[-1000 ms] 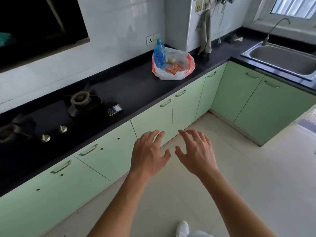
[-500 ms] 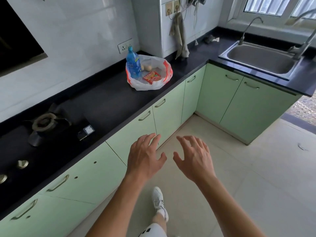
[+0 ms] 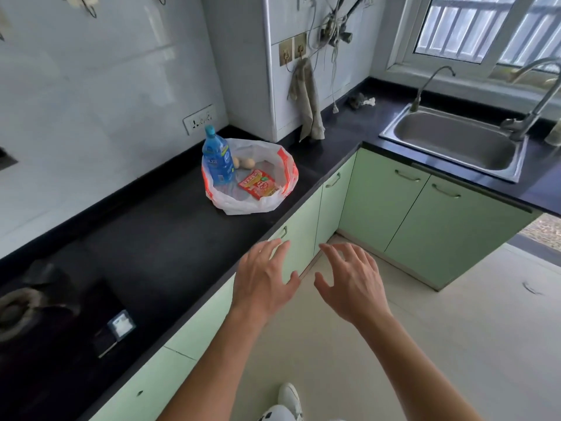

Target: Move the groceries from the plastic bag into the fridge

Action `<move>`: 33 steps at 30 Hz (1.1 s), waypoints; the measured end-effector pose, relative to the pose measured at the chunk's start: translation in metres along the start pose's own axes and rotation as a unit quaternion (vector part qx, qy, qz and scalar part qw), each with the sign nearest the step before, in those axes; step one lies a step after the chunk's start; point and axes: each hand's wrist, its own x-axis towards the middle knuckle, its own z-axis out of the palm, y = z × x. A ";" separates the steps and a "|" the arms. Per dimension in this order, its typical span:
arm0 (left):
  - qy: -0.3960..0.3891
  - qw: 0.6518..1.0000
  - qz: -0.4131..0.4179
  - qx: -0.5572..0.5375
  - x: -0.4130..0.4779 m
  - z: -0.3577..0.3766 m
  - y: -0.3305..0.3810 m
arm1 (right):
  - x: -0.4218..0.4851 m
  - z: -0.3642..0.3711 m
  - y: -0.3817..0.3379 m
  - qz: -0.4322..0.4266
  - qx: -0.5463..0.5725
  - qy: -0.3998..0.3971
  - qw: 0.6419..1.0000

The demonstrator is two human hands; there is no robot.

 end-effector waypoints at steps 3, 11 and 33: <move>-0.002 1.000 0.004 -0.001 0.037 0.000 -0.019 | 0.038 0.009 -0.008 0.000 0.002 0.003 1.000; -0.014 1.000 0.005 0.006 0.108 0.009 -0.056 | 0.108 0.034 -0.013 -0.003 0.002 -0.023 1.000; 0.047 0.968 -0.248 -0.014 0.304 0.033 -0.102 | 0.418 0.096 0.016 -0.211 0.051 -0.101 0.971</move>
